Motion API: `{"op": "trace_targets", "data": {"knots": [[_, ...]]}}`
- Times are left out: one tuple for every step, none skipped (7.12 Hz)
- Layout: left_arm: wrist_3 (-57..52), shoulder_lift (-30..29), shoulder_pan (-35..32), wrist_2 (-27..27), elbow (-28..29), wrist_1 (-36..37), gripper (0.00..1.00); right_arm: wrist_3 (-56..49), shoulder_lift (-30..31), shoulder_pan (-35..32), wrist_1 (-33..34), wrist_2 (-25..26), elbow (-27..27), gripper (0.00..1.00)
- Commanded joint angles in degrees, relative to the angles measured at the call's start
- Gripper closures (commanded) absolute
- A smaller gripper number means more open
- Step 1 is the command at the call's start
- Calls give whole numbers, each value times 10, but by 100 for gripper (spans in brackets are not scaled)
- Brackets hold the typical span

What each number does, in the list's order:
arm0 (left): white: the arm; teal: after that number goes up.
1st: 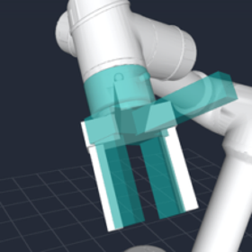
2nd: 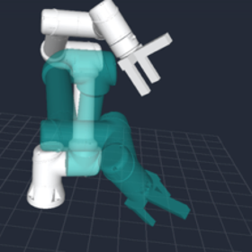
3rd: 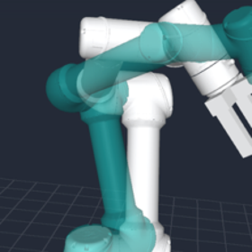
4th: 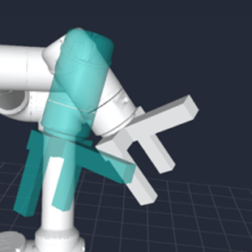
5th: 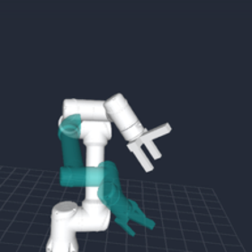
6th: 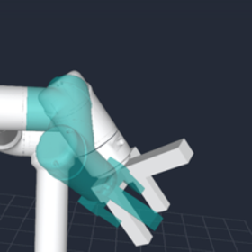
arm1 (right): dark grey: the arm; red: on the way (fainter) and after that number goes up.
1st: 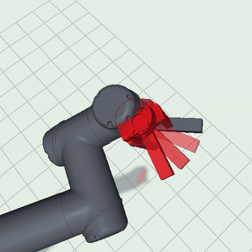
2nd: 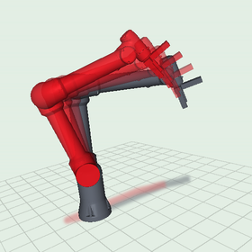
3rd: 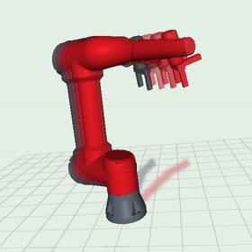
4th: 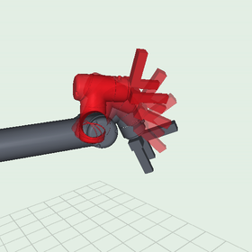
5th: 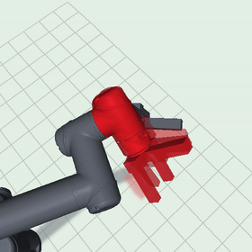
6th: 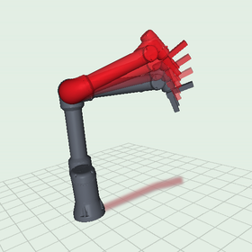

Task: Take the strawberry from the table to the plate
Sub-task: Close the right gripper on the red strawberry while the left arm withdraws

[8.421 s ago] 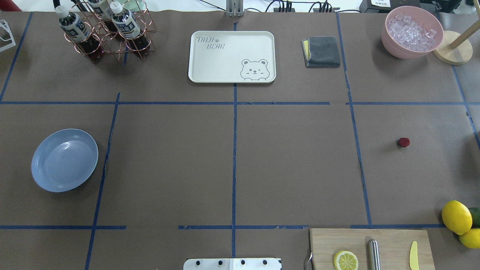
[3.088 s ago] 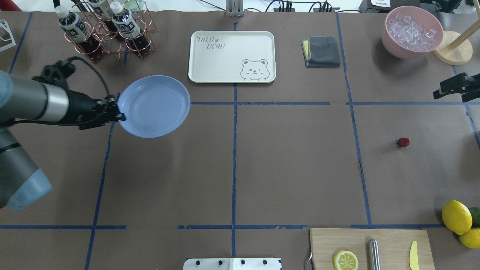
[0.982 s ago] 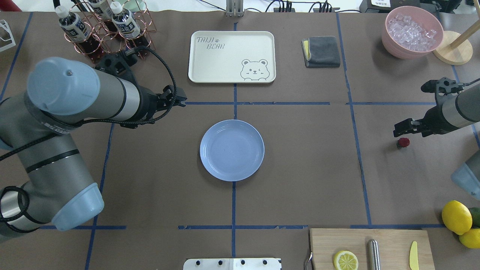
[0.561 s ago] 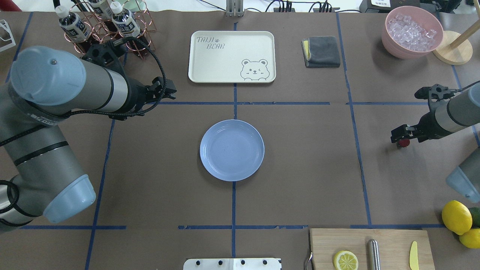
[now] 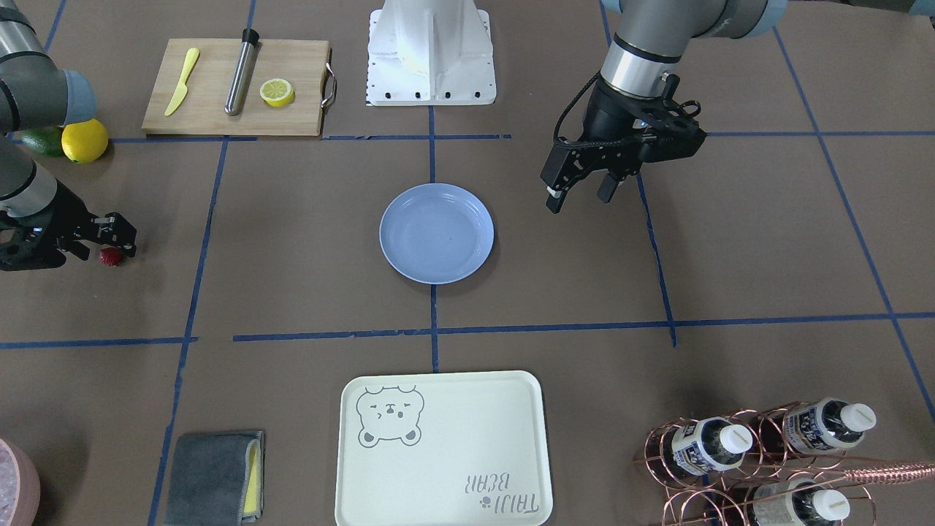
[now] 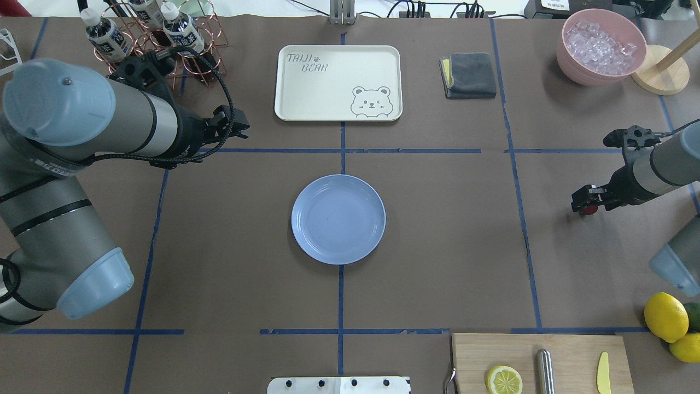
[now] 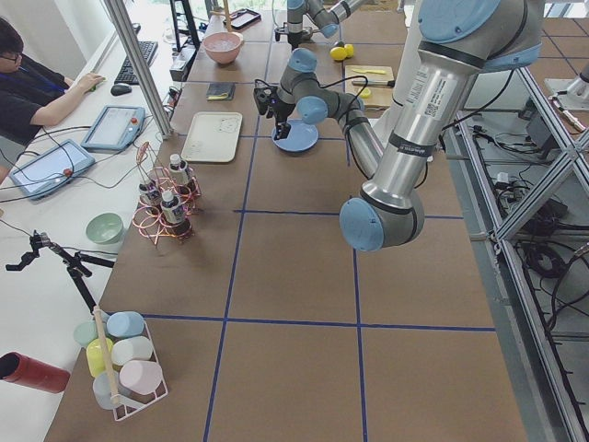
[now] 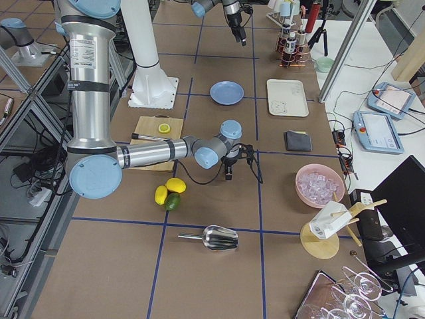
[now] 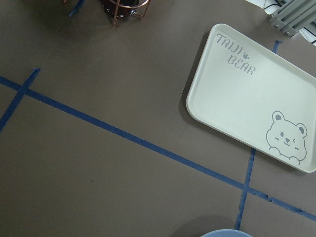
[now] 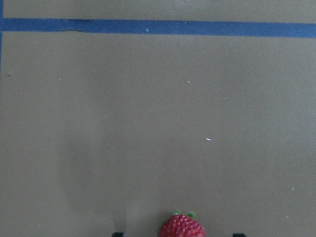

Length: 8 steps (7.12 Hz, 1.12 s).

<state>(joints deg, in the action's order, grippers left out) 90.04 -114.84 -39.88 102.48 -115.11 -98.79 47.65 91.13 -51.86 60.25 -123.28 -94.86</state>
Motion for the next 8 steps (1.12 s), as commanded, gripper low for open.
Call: {"op": "trace_targets", "data": {"knots": [[-1,1,-1,0,0,0,0,0,0,0,0,1,1,64],[-1,1,-1,0,1,0,0,-3,0,-1,0,1,1,86],[-1,1,-1,0,0,0,0,-3,-1,-1,0,1,-4,96],[-1,1,-7,1,-1,0,0,-2,-1,-3,0,-4,-17,100],[-9,-1,-34,27,-2,11,0,-3,-1,-10,2,-6,-34,100],[-64,0,-64,51,-12,34,0,-1,-2,-15,10,-8,-67,100],[-119,9,-89,53,-17,60,0,6,-9,-19,10,-28,-87,100],[-183,28,-114,54,-18,65,0,7,-50,-21,34,-38,-88,100]]}}
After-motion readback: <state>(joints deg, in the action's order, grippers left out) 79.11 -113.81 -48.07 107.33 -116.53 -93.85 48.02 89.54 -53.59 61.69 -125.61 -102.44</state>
